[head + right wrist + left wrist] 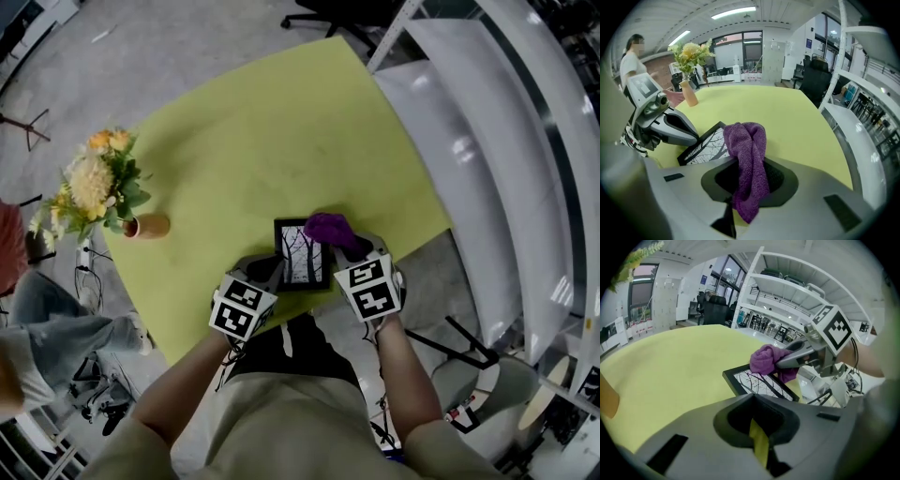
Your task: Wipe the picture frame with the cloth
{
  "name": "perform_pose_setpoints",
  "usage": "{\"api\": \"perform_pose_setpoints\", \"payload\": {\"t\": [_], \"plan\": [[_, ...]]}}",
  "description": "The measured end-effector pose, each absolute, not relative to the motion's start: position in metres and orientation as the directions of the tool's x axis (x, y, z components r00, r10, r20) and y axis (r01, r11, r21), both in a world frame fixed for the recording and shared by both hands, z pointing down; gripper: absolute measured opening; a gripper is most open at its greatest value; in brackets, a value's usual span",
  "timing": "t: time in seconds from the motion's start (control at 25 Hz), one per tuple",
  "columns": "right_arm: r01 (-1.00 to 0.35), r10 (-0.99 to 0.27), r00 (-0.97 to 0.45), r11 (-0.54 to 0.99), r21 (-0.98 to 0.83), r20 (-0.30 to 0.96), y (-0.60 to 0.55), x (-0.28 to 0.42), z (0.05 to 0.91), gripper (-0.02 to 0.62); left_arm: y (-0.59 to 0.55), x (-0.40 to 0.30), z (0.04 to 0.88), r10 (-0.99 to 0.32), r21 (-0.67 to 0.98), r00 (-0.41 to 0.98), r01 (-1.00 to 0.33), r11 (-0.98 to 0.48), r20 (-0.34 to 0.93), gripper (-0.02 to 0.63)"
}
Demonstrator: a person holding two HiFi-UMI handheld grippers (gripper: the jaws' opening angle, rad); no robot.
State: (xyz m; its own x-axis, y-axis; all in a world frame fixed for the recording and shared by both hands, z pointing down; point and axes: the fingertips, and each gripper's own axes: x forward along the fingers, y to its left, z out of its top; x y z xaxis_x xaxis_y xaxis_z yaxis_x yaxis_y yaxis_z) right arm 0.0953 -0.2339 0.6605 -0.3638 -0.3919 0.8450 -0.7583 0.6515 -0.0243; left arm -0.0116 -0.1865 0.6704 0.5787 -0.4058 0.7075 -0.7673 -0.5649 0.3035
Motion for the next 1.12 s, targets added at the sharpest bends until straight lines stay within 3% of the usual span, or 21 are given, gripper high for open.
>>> {"api": "perform_pose_setpoints", "payload": {"t": [0.28,0.6,0.8,1.12], "plan": [[-0.754,-0.423,-0.468,0.649,-0.101,0.776,-0.228,0.084,0.619,0.083,-0.187,-0.012,0.669,-0.404,0.369,0.599,-0.774,-0.514,0.692,0.008],[-0.642,-0.302,-0.613,0.730,-0.237,0.730,-0.198,0.015,0.627,0.084,-0.171,-0.008,0.668,-0.362,0.355,0.606,-0.749,-0.559,0.708,0.008],[-0.628,-0.243,-0.576,0.743,-0.232,0.781,-0.187,0.007,0.655,0.083,-0.169,-0.008,0.670,-0.375,0.357,0.609,-0.752,-0.555,0.699,0.008],[-0.672,-0.283,-0.470,0.729,-0.131,0.836,-0.192,0.049,0.672,0.084,-0.169,-0.008,0.668,-0.373,0.399,0.640,-0.737,-0.546,0.672,0.006]]}}
